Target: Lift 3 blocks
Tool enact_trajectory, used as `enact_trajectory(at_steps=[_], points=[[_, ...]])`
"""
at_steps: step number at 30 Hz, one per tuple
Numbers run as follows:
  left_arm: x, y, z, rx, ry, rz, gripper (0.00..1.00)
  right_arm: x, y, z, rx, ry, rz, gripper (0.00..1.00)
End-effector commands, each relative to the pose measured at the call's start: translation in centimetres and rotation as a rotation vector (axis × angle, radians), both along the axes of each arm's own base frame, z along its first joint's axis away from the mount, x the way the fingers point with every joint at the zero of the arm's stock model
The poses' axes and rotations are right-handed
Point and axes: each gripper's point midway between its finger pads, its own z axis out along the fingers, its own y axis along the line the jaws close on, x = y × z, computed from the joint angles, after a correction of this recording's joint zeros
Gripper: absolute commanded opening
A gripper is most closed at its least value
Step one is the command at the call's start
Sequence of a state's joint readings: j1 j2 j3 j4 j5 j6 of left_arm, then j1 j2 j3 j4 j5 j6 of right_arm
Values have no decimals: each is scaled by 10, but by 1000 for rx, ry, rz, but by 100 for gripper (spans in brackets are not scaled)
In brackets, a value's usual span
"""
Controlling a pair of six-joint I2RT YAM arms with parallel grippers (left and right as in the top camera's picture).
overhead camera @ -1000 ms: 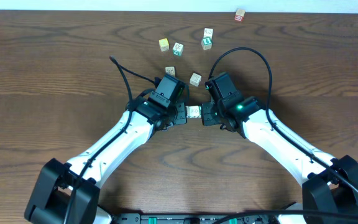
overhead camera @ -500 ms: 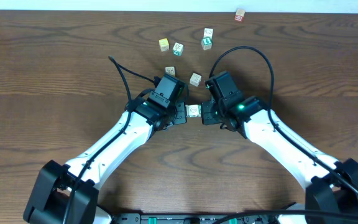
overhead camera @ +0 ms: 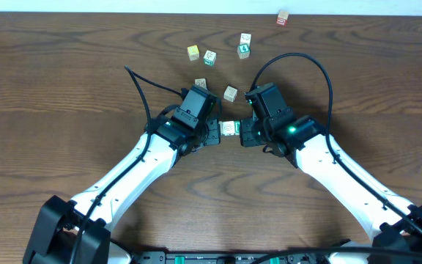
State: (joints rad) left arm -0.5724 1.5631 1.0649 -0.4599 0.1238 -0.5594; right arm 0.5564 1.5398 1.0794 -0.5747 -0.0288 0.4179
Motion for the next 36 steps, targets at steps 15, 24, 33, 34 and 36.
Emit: enact_trajectory(at_steps=[15,24,33,34,36], points=[[-22,-57,48,-213,-36,-181,7,-36,69,35,265,70,223,1],[-24,-58,48,-221,-31,-187,7,-37,68,36,261,78,221,1],[-26,-58,51,-227,-29,-191,7,-38,67,39,258,83,221,1],[-26,-58,53,-229,-33,-192,7,-38,67,39,258,84,221,1],[-26,-57,56,-234,-42,-192,7,-38,67,40,258,84,221,1]])
